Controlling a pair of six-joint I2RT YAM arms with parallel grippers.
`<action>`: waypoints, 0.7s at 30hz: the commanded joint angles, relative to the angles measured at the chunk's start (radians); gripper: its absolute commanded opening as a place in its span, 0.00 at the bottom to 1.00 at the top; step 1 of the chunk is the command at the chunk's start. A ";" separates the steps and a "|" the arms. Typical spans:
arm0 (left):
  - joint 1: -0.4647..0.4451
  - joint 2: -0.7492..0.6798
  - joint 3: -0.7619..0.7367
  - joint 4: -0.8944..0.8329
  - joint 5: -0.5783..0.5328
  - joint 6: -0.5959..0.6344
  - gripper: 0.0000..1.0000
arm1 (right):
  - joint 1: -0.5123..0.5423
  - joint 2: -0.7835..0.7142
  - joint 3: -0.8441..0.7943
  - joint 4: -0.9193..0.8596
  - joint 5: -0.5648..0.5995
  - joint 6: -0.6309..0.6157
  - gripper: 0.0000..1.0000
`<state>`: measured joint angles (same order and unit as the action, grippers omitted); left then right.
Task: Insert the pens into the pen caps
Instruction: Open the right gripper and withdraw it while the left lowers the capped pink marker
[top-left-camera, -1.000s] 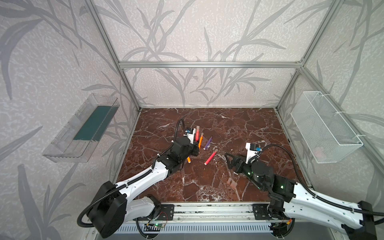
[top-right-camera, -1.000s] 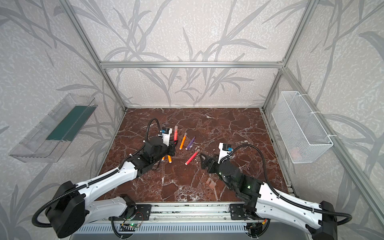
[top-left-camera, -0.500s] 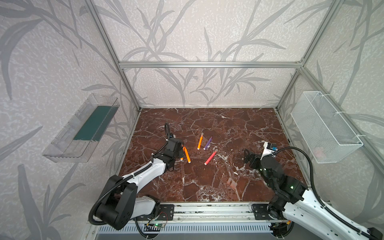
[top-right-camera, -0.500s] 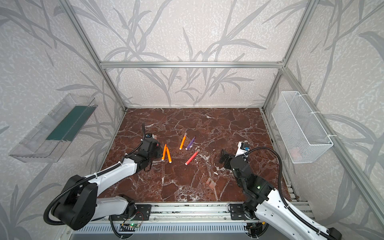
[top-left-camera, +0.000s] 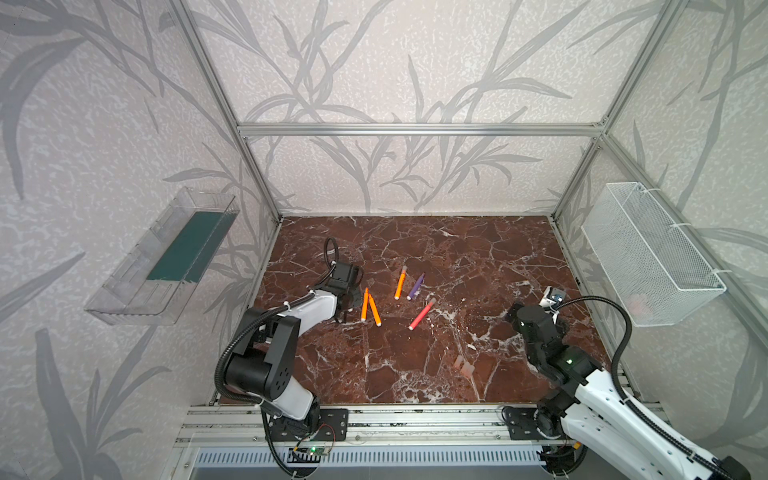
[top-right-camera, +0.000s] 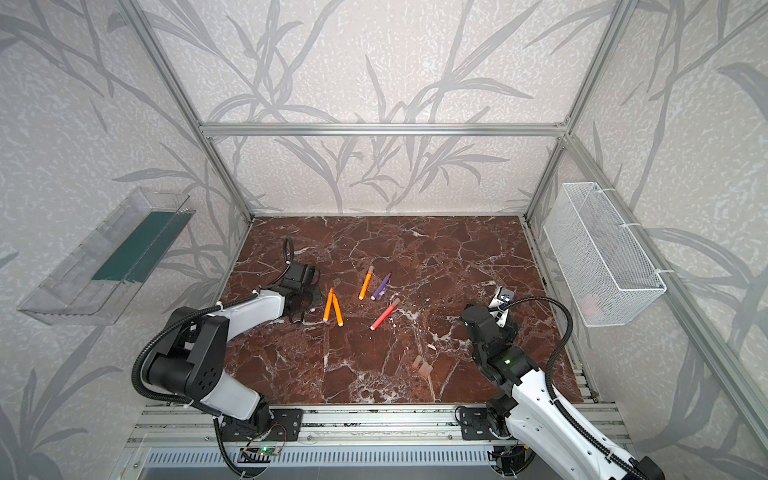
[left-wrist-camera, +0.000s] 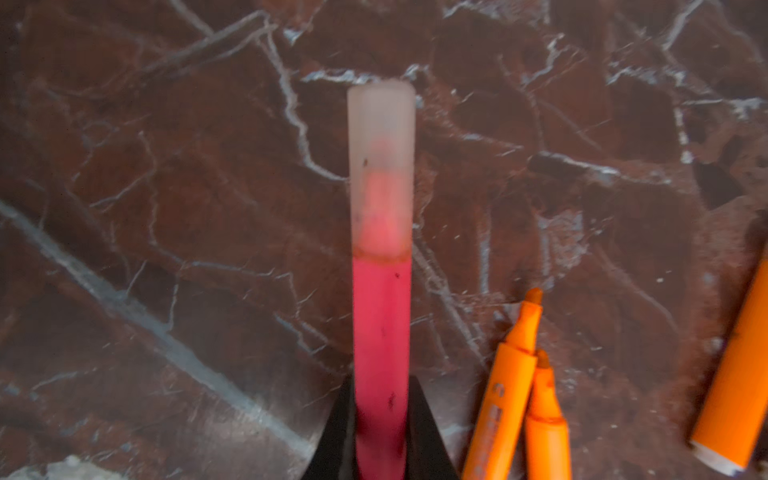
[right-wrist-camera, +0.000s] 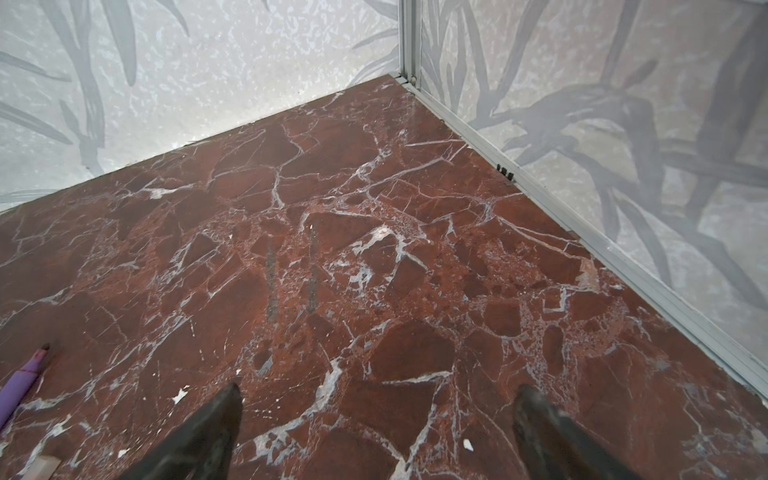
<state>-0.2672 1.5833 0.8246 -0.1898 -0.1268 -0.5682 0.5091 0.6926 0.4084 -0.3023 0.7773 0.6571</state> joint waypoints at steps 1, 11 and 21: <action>-0.006 0.008 0.088 -0.037 0.069 0.037 0.00 | -0.017 0.033 -0.010 0.047 0.052 -0.006 0.99; -0.200 0.198 0.311 -0.082 0.043 0.039 0.00 | -0.024 0.106 0.019 0.042 0.036 0.006 1.00; -0.207 0.254 0.335 -0.079 0.058 0.021 0.00 | -0.025 -0.011 -0.040 0.054 0.013 -0.008 0.99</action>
<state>-0.4767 1.8378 1.1316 -0.2436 -0.0620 -0.5343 0.4896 0.6994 0.3851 -0.2584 0.7841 0.6567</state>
